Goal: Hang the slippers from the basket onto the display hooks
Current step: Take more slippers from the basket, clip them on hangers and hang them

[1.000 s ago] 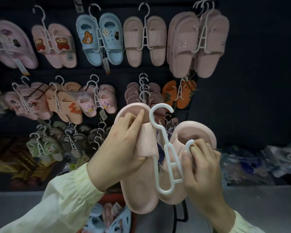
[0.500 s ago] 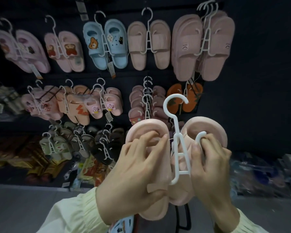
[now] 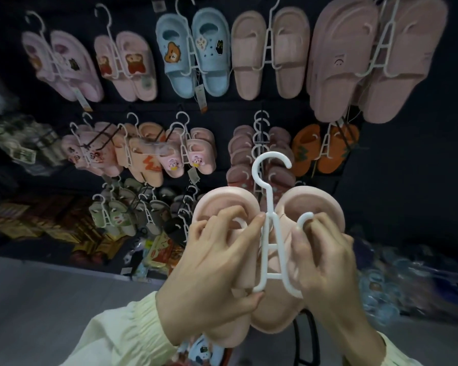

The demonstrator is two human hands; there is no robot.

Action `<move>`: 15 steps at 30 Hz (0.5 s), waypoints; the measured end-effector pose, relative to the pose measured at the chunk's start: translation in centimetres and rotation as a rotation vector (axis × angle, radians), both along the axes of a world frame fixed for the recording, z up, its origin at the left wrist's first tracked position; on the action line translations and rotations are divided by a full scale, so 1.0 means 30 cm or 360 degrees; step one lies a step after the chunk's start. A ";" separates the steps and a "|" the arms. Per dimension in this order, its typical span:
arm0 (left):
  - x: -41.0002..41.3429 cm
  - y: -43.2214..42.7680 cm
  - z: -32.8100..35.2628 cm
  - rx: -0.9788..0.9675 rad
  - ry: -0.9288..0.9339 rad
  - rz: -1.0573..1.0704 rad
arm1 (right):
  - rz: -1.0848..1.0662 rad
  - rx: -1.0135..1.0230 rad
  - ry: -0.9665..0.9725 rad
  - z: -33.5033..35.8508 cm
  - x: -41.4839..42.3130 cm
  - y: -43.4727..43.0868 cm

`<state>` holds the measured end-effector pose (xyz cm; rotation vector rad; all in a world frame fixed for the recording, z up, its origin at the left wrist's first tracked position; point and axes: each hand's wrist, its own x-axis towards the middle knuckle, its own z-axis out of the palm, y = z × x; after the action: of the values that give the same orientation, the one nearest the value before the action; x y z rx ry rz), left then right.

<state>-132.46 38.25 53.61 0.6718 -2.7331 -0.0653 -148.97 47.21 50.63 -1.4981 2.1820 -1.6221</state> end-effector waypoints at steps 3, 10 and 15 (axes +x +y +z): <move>0.002 -0.049 0.019 0.0072 -0.0017 -0.0084 | 0.0061 -0.0008 -0.0024 0.030 -0.047 -0.032; -0.001 -0.123 0.034 0.0051 -0.0001 -0.0221 | 0.0017 -0.0070 -0.0022 0.113 -0.153 -0.147; 0.008 -0.198 0.036 0.0015 -0.0006 -0.0277 | 0.0042 -0.0120 0.0052 0.197 -0.183 -0.220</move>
<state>-132.22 32.29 54.68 0.4355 -2.7903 -0.1173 -154.46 40.61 56.52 -1.5768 2.1305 -1.7021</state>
